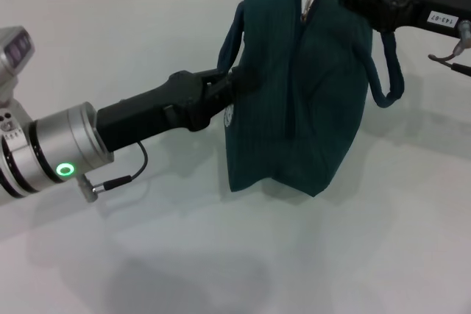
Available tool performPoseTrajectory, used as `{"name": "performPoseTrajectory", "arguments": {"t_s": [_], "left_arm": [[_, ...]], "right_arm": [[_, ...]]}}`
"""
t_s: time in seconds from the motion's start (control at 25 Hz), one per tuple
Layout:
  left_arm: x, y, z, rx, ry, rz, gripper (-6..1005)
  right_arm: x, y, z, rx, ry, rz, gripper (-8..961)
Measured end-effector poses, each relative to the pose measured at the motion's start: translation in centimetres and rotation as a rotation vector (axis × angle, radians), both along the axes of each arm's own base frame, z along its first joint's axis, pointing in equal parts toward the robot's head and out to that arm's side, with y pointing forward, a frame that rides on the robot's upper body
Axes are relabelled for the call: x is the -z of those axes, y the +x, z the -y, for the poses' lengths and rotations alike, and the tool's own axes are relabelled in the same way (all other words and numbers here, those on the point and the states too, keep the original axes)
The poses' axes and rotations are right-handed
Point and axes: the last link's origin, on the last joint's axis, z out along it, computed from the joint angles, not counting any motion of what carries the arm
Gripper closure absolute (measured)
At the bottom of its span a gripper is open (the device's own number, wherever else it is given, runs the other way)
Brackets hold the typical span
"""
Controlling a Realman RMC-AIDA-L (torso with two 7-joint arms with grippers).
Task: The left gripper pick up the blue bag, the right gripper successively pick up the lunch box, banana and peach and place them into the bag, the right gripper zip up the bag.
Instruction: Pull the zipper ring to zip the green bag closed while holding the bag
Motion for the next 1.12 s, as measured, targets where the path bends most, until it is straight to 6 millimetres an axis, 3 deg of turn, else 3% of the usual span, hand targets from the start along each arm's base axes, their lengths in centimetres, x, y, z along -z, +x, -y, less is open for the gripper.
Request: {"name": "performPoseTrajectory", "arguments": {"t_s": [0.48, 1.12], "left_arm": [[0.8, -1.0, 1.7, 0.009, -0.024, -0.021, 944], [0.3, -2.4, 4.9, 0.011, -0.044, 0.038, 944]], "right_arm": [[-0.1, 0.4, -0.3, 0.041, -0.01, -0.006, 939], [1.0, 1.7, -1.1, 0.158, 0.001, 0.005, 938]]}}
